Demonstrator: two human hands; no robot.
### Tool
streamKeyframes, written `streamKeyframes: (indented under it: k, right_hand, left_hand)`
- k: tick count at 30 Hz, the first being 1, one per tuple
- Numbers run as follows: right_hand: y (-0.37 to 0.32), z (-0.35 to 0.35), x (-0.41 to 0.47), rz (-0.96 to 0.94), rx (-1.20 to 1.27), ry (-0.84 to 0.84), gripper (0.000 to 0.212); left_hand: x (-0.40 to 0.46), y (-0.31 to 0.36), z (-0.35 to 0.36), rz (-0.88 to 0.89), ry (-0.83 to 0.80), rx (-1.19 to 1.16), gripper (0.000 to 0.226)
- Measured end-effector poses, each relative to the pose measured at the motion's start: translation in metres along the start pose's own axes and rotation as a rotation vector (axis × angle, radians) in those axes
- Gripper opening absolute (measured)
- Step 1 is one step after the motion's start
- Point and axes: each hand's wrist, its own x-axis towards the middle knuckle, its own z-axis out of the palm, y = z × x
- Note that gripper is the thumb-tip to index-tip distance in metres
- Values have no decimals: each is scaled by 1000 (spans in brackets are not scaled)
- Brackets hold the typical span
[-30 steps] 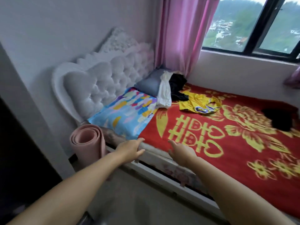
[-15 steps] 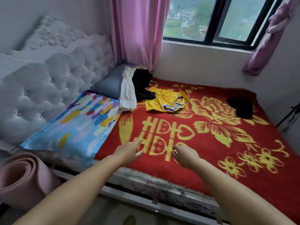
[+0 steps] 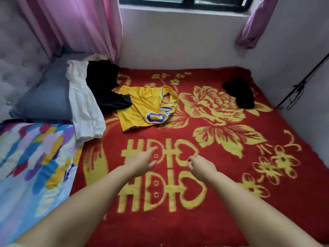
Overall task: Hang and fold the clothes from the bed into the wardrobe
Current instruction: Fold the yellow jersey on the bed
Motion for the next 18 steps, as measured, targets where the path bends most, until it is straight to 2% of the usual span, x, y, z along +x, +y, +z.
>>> streamKeyframes:
  k: [6,11,14,18]
  right_hand:
    - [21,32,131,46,89,14,36]
    - [39,100,254,50,94,4,39]
    - [47,128,311,-6,68,131,41]
    - [74,176,351,-132,-18,122,54]
  left_hand:
    - [126,-24,17,22,-5,63,57]
    - [233,-70,57,-6,63,130,57]
    - [289,-89,69,-20,116,157,57]
    - [361,-98,85,-36,198,197,57]
